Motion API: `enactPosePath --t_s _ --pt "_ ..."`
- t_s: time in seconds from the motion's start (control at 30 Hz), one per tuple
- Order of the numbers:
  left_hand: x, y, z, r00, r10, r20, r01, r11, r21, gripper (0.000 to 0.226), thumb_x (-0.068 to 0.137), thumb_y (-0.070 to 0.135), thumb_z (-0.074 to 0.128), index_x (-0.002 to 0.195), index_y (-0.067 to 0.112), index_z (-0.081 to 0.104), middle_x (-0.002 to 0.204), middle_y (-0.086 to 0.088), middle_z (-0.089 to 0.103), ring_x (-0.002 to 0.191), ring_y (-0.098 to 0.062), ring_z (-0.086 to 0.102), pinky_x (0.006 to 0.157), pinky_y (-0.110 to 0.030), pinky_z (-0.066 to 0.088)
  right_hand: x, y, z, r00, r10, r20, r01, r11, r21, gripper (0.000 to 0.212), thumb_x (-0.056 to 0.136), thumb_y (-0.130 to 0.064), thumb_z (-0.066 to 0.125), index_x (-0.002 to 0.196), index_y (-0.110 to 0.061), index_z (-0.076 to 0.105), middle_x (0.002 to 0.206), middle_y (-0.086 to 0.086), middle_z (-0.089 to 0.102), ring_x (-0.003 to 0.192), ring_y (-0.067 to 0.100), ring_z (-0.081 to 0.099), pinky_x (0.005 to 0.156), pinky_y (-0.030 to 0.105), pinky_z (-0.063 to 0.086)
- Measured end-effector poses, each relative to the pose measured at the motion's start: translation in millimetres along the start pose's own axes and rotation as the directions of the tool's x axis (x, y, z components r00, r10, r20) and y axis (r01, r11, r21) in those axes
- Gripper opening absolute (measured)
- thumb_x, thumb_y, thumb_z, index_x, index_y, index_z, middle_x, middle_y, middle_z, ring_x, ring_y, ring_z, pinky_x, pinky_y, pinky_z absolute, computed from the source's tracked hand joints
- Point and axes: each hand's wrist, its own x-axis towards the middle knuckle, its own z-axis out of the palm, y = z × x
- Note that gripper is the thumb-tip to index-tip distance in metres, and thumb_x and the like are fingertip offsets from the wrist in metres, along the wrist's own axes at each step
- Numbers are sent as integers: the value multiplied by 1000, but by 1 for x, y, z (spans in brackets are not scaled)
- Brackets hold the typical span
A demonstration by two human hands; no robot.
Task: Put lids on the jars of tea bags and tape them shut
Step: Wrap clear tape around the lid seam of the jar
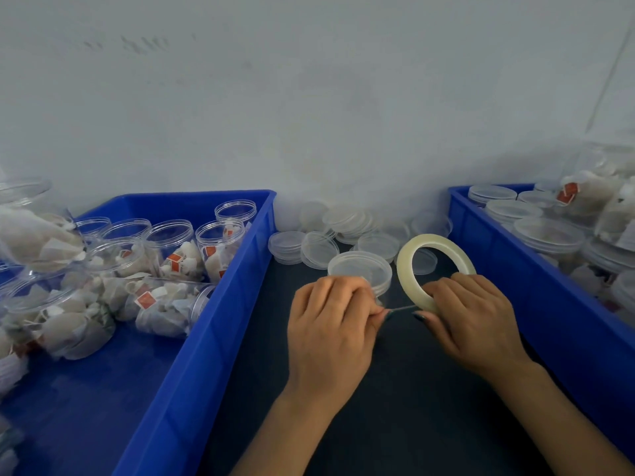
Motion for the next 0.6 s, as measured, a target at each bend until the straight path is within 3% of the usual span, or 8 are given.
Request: enactPosePath --t_s 0.23,0.43,0.6 --pt "-12 -15 -20 994 -105 35 104 994 28 19 91 37 57 84 22 65 101 7 61 95 -12 53 83 -23 31 7 -1 -5 994 96 -58 -99 994 -51 55 105 -53 37 82 -11 63 77 3 62 66 23 55 70 30 31" --pt "-14 -23 -14 958 -264 111 264 964 9 10 83 27 72 85 21 64 104 6 60 96 -12 52 79 -28 33 11 -10 -3 971 240 3 -238 968 -84 51 99 -61 42 78 -16 52 72 -2 53 66 19 47 70 29 24" --pt "-18 -31 -11 928 -337 156 343 939 -7 10 83 29 72 86 21 66 106 8 59 95 -9 51 78 -26 32 15 -18 3 947 314 63 -308 946 -98 53 98 -66 37 77 -19 49 71 -5 50 66 15 41 70 30 25"
